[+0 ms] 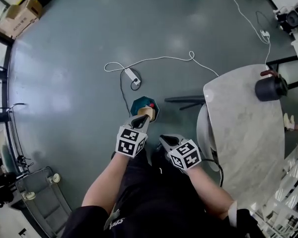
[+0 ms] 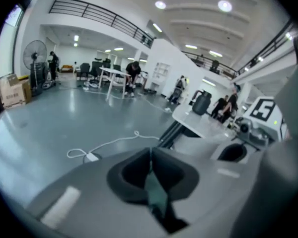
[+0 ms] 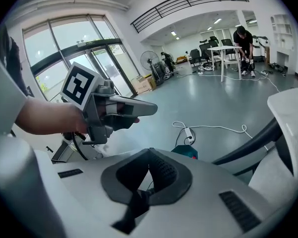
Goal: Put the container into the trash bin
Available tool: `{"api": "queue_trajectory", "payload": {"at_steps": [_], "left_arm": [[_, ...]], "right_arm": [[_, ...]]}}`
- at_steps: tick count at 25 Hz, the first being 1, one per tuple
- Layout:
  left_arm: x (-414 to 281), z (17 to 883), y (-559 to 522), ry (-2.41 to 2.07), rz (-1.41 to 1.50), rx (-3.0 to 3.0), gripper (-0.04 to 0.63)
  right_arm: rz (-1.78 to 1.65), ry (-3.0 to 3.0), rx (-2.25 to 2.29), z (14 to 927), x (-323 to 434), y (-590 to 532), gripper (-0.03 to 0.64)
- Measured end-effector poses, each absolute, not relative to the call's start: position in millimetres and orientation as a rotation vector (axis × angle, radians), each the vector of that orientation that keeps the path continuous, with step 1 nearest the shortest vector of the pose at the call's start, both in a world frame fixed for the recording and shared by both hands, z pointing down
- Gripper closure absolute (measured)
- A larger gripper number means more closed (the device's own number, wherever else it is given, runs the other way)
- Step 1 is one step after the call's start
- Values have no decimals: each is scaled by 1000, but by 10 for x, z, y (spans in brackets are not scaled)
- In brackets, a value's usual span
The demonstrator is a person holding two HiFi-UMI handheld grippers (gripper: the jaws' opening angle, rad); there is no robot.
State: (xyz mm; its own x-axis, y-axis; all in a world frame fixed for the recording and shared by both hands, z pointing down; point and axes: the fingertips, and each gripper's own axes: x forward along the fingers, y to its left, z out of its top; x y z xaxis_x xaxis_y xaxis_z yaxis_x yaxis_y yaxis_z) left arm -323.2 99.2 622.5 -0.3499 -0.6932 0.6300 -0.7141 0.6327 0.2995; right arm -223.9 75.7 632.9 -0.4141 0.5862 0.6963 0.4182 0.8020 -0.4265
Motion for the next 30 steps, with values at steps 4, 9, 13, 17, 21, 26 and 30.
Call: {"api": "queue_trajectory", "payload": {"at_steps": [4, 9, 13, 17, 21, 26, 30], "left_arm": [[-3145, 5846, 1145, -2166, -1, 1014, 586], [-3179, 5271, 1258, -2316, -35, 903, 586], [-3229, 4898, 1381, -2400, -69, 856, 588], [-3285, 4578, 1490, -2469, -60, 852, 588], [-3320, 4357, 1680, -2522, -52, 840, 588], [-3522, 4080, 2030, -2596, 15, 820, 587], [-3691, 3817, 2348, -2645, 33, 823, 586]], "right_arm": [[189, -2111, -783, 5991, -2161, 741, 622], [115, -2202, -817, 5616, -2238, 580, 621], [81, -2291, -822, 5292, -2332, 462, 621], [69, -2403, -783, 4952, -2479, 285, 623], [104, -2472, -748, 4712, -2565, 185, 623], [103, -2538, -737, 4438, -2858, 321, 622], [100, -2614, -805, 4090, -3062, 616, 623]]}}
